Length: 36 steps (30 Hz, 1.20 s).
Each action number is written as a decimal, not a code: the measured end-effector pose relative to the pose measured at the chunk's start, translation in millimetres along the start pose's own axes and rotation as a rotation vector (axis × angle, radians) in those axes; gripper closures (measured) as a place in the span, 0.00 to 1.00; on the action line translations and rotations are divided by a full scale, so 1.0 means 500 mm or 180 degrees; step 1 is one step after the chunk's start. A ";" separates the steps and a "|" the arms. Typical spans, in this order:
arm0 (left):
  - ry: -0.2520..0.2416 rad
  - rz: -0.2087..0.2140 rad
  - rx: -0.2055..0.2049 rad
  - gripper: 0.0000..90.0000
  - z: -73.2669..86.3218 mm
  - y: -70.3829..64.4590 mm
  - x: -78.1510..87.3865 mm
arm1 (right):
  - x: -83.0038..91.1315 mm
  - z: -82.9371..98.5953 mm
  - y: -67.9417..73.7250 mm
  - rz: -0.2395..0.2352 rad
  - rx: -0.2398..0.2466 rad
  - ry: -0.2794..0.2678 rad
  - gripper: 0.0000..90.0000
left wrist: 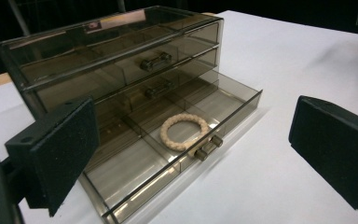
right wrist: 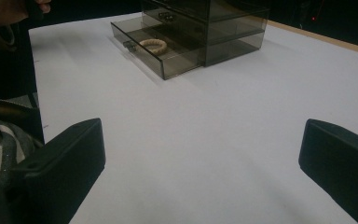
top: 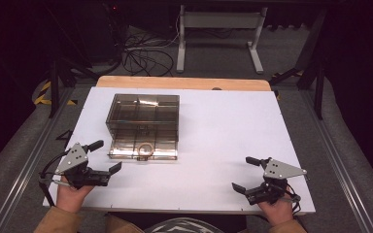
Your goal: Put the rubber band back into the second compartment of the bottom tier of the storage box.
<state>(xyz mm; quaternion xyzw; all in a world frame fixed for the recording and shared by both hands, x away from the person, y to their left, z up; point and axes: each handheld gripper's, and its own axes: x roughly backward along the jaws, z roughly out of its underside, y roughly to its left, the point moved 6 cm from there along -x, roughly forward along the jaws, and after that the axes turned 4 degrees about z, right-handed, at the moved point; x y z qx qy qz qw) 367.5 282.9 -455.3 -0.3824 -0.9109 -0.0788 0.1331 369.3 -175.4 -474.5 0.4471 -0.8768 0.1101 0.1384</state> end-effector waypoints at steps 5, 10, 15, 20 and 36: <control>0.0095 -0.0066 0.0009 0.03 0.021 0.008 0.006 | -0.001 0.000 0.000 0.0001 0.0003 -0.0010 0.01; 0.0245 -0.0109 -0.0052 0.03 0.035 -0.002 0.010 | -0.002 0.001 0.000 0.0001 0.0007 -0.0008 0.01; 0.0223 -0.0075 0.0007 0.02 0.055 -0.002 0.010 | -0.004 0.001 0.000 -0.0002 0.0014 0.0002 0.01; 0.0196 -0.0066 0.0074 0.02 0.073 0.008 0.014 | -0.005 0.002 0.000 -0.0001 0.0014 0.0004 0.01; 0.0299 -0.0046 0.0189 0.02 0.092 0.018 0.013 | -0.010 0.005 -0.002 -0.0005 -0.0005 0.0054 0.01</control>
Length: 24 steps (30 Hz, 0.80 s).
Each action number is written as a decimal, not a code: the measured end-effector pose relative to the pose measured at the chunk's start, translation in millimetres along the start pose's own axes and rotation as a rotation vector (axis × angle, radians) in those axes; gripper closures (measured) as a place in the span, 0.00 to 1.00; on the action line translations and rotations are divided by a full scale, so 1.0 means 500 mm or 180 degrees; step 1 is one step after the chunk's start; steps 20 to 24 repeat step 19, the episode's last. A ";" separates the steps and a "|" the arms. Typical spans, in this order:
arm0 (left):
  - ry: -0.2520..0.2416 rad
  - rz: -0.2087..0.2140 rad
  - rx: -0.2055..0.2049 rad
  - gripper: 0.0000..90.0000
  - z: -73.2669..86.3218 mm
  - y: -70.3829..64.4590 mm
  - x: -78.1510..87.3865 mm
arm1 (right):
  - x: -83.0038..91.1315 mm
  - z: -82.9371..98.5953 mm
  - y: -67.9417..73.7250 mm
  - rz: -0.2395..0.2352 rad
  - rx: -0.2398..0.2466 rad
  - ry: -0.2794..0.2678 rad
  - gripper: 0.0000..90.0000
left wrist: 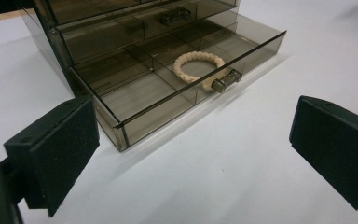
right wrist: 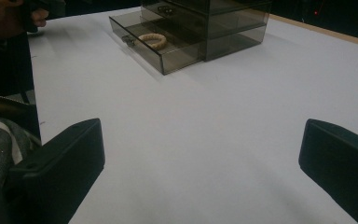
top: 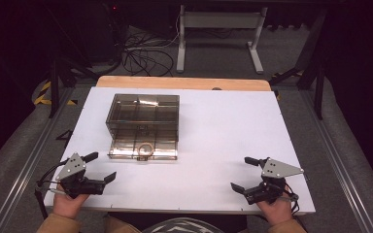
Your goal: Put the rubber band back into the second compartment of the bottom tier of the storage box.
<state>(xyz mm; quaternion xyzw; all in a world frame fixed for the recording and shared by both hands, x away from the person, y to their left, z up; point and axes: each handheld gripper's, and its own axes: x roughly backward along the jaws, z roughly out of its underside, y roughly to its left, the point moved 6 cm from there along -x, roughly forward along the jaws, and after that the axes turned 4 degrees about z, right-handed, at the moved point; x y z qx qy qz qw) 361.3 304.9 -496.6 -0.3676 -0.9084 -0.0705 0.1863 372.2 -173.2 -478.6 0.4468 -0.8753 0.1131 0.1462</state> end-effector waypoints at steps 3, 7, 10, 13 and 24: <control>0.0002 0.0002 0.0010 0.02 0.000 0.000 -0.001 | -0.001 0.000 0.000 -0.0002 -0.0004 0.0005 0.01; 0.0025 -0.0023 -0.0038 0.02 0.000 -0.002 -0.002 | -0.001 0.001 0.000 -0.0003 -0.0009 0.0012 0.01; 0.0036 -0.0069 -0.0105 0.02 -0.003 -0.008 -0.003 | -0.001 0.001 0.000 -0.0002 -0.0010 0.0012 0.01; 0.0032 -0.0067 -0.0113 0.02 -0.004 -0.011 -0.004 | 0.000 0.001 0.000 -0.0004 -0.0017 0.0010 0.01; 0.0033 -0.0048 -0.0097 0.02 -0.005 -0.010 -0.004 | -0.001 0.001 0.000 -0.0002 -0.0013 0.0016 0.01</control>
